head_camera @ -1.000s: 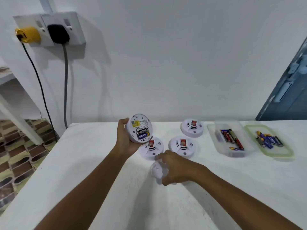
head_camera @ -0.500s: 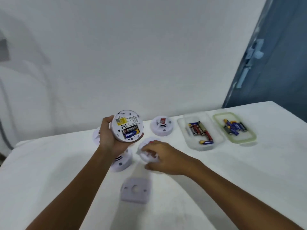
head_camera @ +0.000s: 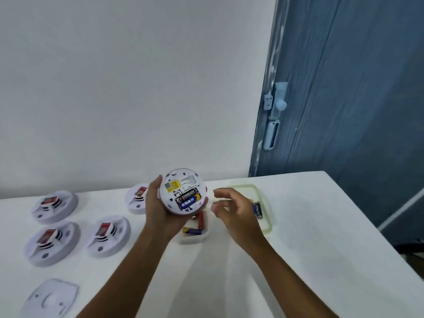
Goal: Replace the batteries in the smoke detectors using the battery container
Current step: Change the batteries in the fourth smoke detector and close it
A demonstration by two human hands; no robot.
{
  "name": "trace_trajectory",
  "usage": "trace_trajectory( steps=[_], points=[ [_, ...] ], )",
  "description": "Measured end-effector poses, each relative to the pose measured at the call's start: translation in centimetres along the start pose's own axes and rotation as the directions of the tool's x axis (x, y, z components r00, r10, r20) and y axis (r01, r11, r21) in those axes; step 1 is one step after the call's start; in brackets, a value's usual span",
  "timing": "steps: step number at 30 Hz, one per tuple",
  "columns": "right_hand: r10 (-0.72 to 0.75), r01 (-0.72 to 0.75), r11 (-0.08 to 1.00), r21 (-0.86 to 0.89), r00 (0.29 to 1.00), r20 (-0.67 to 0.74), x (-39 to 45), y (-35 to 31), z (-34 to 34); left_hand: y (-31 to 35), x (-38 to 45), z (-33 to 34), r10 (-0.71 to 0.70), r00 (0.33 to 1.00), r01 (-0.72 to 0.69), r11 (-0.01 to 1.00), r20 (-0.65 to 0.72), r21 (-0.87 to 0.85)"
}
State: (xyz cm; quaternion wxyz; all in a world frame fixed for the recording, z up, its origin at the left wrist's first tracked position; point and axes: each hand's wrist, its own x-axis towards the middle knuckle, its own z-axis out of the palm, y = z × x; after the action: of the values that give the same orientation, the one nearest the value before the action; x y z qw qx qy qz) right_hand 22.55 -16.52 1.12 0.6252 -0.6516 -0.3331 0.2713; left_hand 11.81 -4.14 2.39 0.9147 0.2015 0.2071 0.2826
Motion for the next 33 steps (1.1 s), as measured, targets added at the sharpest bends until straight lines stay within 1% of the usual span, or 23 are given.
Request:
trace_trajectory(
  steps=[3,5,7,10,15,20,25,27,33],
  points=[
    [0.068,-0.069,0.98,0.187,0.998,0.013,0.0,0.1,-3.2,-3.7,0.6,2.2,-0.003,1.0,0.001,0.997,-0.027,-0.08],
    [0.055,-0.06,0.97,0.236,0.998,0.03,-0.3,0.3,-4.5,-5.3,1.0,3.2,-0.001,1.0,-0.002,0.993,-0.021,-0.117],
    [0.009,-0.019,0.978,0.207,0.999,0.048,-0.4,0.7,-5.3,-6.6,1.4,3.8,0.029,0.999,-0.03,0.991,-0.015,-0.13],
    [-0.078,0.074,0.992,0.107,0.996,0.032,-0.1,1.7,-5.7,-7.8,2.0,4.2,0.053,0.998,-0.056,0.991,-0.027,-0.119],
    [-0.088,0.089,0.996,0.011,0.996,-0.025,0.4,3.4,-5.4,-9.1,3.2,4.3,0.081,0.992,-0.095,0.985,-0.097,-0.141],
    [0.015,-0.01,0.999,0.034,0.991,-0.134,1.4,4.4,-5.0,-10.1,4.0,4.5,0.087,0.982,-0.108,0.987,-0.17,-0.118],
    [0.092,-0.083,0.995,0.049,0.969,-0.231,3.0,3.5,-4.2,-10.8,4.9,4.7,0.111,0.966,-0.13,0.989,-0.233,-0.069],
    [0.117,-0.113,0.993,0.028,0.968,-0.223,3.5,3.3,-4.1,-10.7,5.1,4.7,0.132,0.962,-0.148,0.988,-0.24,-0.053],
    [0.189,-0.191,0.981,-0.028,0.979,-0.073,4.2,2.6,-4.9,-10.1,4.8,4.7,0.19,0.961,-0.193,0.981,-0.202,0.002]
  ],
)
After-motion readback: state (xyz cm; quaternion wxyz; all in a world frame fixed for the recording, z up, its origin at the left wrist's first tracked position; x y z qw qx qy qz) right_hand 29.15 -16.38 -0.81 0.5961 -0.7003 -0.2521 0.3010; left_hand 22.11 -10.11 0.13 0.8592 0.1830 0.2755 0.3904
